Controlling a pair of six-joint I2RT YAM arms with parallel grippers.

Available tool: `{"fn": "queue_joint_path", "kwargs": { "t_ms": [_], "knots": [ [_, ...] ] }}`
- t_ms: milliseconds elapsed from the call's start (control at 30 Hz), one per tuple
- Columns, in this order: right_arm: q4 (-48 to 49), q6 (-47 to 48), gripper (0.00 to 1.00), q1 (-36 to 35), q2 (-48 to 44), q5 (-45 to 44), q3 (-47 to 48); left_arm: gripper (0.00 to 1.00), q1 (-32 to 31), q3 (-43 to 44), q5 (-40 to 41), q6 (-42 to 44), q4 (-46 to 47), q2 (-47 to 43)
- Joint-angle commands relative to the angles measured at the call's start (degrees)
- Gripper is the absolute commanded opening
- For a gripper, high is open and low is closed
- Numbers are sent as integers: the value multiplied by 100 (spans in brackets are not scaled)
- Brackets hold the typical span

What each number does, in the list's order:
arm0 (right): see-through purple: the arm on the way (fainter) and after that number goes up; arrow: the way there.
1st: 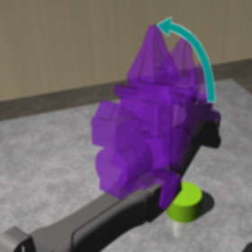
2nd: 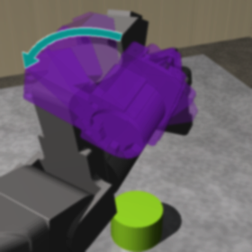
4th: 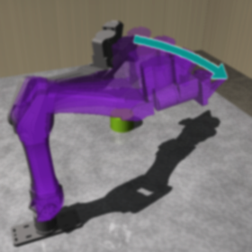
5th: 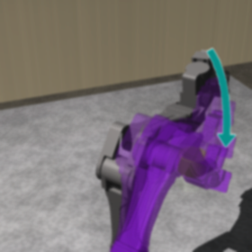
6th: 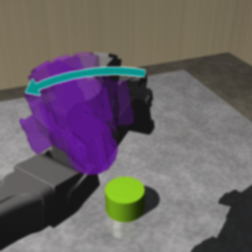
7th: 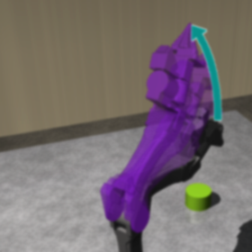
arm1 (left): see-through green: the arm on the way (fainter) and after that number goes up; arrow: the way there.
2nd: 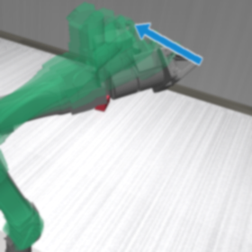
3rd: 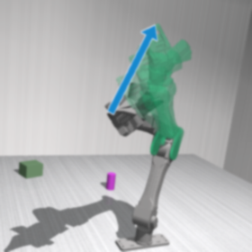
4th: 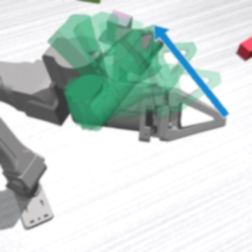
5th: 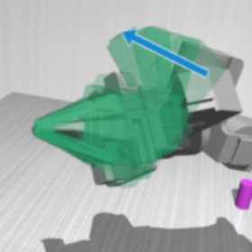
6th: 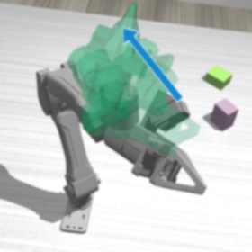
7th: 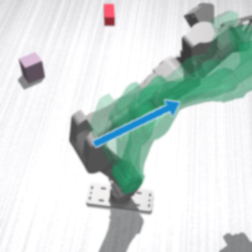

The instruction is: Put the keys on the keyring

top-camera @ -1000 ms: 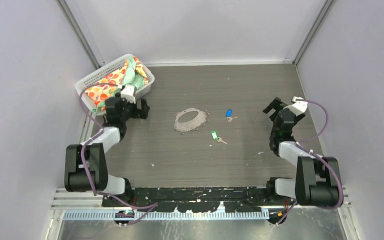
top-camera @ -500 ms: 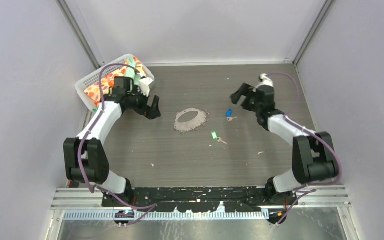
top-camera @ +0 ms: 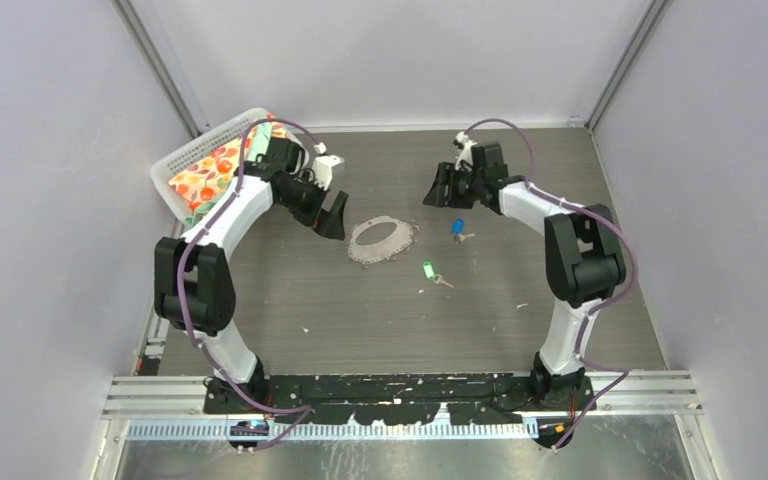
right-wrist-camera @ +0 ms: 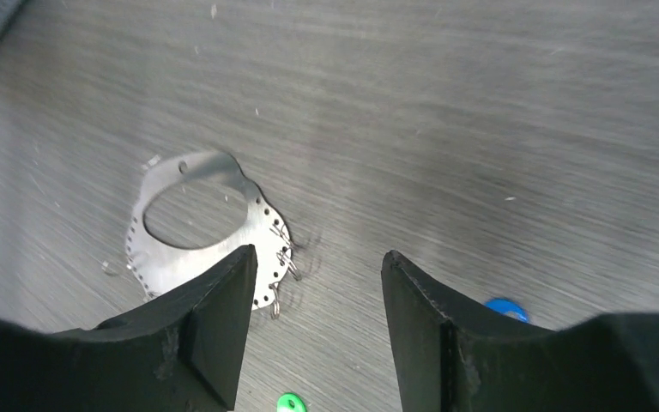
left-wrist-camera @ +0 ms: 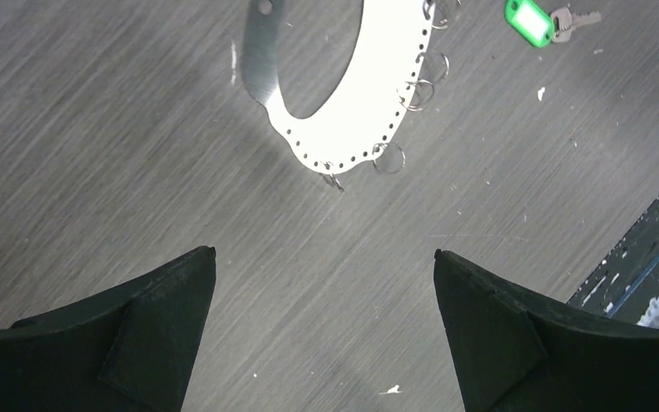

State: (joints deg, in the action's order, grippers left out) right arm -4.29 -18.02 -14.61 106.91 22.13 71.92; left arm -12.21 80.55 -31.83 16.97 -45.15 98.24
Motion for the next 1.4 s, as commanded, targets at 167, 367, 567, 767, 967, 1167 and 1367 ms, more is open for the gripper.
{"fn": "queue_joint_path", "kwargs": {
  "t_ms": [167,367,567,767,967,1167,1367],
  "knots": [
    [-396,529,60,-414,734,302,402,100,-133,-3,-7,250,-353,-176],
    [-318,532,63,-426,1012,420,559,100,-139,-112,-172,367,-372,-289],
    [-298,513,63,-446,1339,563,755,100,-176,-192,-166,406,-324,-372],
    [-463,662,55,-535,1486,623,875,98,-177,-262,-208,349,-152,-465],
    [-293,637,44,-564,1327,634,632,94,-177,-245,-49,324,-95,-434],
    [-64,568,39,-608,1310,692,540,93,-177,-218,-2,365,-107,-476],
    [-130,581,20,-659,1350,722,639,91,-186,-172,204,515,-196,-510]
  ]
}}
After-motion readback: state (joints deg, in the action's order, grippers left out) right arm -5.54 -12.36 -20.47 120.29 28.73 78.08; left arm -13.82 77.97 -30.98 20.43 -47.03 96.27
